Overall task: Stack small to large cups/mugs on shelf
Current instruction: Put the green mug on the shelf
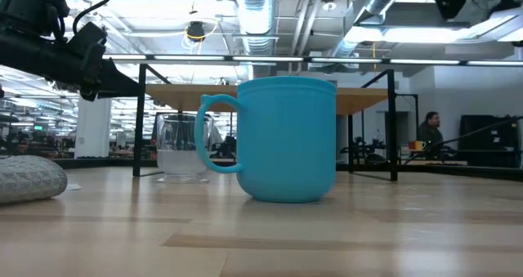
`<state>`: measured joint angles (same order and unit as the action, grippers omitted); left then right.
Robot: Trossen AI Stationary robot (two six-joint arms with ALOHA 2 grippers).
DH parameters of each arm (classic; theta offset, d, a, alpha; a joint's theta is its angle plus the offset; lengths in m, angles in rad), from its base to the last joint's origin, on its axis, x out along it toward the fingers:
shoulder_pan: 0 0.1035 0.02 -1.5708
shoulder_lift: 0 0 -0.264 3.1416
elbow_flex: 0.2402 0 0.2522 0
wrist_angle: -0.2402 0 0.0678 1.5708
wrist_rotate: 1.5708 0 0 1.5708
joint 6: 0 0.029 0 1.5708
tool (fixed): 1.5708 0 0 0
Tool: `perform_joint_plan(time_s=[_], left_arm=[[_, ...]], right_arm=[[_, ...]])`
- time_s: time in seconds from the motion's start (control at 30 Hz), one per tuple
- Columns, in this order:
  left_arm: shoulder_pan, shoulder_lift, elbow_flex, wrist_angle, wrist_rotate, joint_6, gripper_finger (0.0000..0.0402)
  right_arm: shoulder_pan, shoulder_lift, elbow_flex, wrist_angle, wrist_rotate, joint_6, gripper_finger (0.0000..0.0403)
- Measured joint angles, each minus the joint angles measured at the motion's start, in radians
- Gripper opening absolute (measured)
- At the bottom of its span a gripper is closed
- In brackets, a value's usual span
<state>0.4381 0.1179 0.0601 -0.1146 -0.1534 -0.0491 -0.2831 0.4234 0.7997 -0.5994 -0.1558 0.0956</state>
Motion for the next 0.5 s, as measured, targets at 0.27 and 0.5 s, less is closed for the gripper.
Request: perform_joint_plan(time_s=[0.27,0.5], left_arm=[[0.0,0.0,0.0,0.0,0.0,0.0,0.0119],[0.0,0.0,0.0,0.0,0.0,0.0,0.0119]], right_arm=[[0.087,0.118,0.108,-0.345,0.007,0.023,0.0186],[0.216,0.203,0.108,-0.445,-0.008,0.131,0.0181]])
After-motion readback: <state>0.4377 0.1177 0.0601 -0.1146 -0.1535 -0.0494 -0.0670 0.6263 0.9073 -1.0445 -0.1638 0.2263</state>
